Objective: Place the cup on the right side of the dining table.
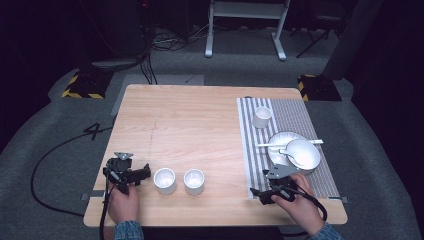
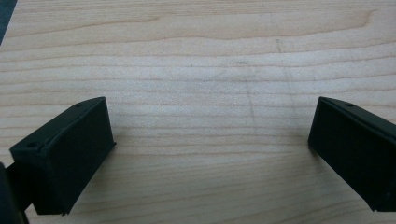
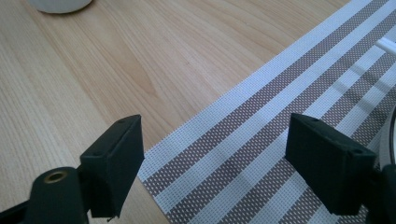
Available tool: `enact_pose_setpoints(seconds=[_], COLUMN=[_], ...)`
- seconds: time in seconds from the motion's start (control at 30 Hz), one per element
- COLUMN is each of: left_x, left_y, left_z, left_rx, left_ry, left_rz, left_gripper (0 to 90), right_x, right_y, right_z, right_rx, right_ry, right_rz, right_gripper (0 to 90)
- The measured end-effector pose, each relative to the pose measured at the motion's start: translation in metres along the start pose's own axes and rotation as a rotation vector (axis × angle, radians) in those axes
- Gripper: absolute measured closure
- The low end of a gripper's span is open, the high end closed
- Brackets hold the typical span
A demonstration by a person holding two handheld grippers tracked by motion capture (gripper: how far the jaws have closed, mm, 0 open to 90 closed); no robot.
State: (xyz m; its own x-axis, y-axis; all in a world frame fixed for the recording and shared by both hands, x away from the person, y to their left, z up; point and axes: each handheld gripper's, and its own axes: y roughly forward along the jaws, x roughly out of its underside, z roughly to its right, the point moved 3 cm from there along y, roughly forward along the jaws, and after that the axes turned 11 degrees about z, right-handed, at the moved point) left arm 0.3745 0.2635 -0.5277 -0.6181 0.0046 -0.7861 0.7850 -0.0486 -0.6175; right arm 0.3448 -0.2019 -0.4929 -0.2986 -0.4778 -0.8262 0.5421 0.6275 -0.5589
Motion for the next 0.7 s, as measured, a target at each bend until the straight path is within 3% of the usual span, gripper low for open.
enact_pose_setpoints(seconds=[0.07,0.53,0.7], left_x=[0.000,0.000,0.000], left_y=[0.000,0.000,0.000], left_z=[0.000,0.000,0.000], left_rx=[0.000,0.000,0.000], left_ry=[0.000,0.000,0.000], left_rz=[0.000,0.000,0.000], left_gripper=[0.2,0.2,0.2], right_x=[0.005,0.023,0.027], right_y=[0.003,0.015,0.016], right_z=[-0.003,-0.007,-0.005], right_rx=[0.000,-0.008,-0.002], right_ry=[-0.022,0.004,0.063], right_rz=[-0.010,0.020,0.045], right_gripper=[19.4,15.9,14.5])
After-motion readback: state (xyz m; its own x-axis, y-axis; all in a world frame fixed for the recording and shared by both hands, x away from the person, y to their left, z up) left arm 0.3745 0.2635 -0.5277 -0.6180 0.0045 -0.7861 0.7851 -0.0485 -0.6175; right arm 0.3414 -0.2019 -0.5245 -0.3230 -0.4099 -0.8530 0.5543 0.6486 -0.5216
